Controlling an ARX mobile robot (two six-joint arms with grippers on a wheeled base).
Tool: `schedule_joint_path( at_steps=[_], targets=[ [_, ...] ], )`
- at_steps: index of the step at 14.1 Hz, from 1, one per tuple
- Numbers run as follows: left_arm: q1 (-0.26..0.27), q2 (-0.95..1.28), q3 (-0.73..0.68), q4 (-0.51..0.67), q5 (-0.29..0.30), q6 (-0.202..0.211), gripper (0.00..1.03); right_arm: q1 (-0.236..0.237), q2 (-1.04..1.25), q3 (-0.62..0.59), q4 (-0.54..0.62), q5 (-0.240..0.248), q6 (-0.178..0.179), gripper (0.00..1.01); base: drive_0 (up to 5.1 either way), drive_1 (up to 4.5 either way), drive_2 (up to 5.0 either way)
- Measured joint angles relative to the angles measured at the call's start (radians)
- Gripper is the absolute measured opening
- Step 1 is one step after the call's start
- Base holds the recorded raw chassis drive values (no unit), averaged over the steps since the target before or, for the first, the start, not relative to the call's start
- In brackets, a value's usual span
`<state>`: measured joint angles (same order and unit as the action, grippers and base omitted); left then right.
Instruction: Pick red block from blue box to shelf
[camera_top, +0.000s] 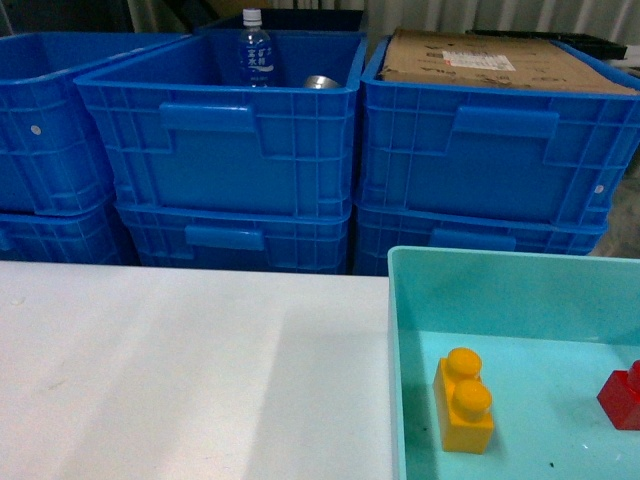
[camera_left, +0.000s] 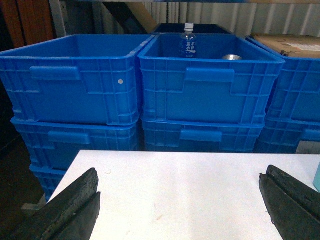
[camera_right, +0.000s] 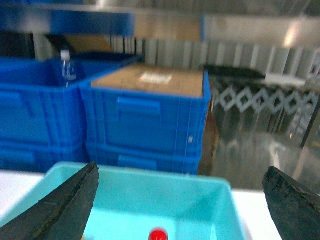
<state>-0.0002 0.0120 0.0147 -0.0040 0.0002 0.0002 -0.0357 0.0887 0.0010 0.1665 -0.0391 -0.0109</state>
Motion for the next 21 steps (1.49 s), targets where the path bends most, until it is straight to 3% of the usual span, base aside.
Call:
schedule_joint_path(
  at_steps=[1, 2, 5, 8, 13, 20, 21],
  targets=[
    [0.0, 0.0, 0.0, -0.002, -0.008, 0.0, 0.98, 0.029, -0.094, 0.001, -0.204, 0.019, 0.0, 0.98, 0.0, 0.0, 0.0],
    [0.001, 0.0, 0.0, -0.003, 0.004, 0.001, 0.98, 0.05, -0.089, 0.002, -0.129, 0.025, 0.005, 0.98, 0.0, 0.0, 0.0],
    [0.0, 0.0, 0.0, 0.0, -0.002, 0.0, 0.98, 0.042, 0.112, 0.003, 0.069, -0.001, 0.006, 0.98, 0.0, 0.0, 0.0],
    [0.0, 0.0, 0.0, 0.0, -0.001, 0.0, 0.98, 0.08, 0.31, 0.002, 0.256, 0.012, -0.008, 0.98, 0.0, 0.0, 0.0],
    [0.0, 0.0, 0.0, 0.0, -0.001, 0.0, 0.98, 0.042, 0.811, 0.012, 0.65, -0.019, -0.027, 0.98, 0.0, 0.0, 0.0],
    [0.0, 0.0, 0.0, 0.0, -0.001, 0.0, 0.98, 0.032, 1.122, 0.061, 0.83, -0.05, -0.068, 0.98, 0.0, 0.0, 0.0],
    [0.0, 0.0, 0.0, 0.0, -0.001, 0.0, 0.98, 0.012, 1.157, 0.093, 0.758, -0.053, -0.07, 0.98, 0.0, 0.0, 0.0]
  ],
)
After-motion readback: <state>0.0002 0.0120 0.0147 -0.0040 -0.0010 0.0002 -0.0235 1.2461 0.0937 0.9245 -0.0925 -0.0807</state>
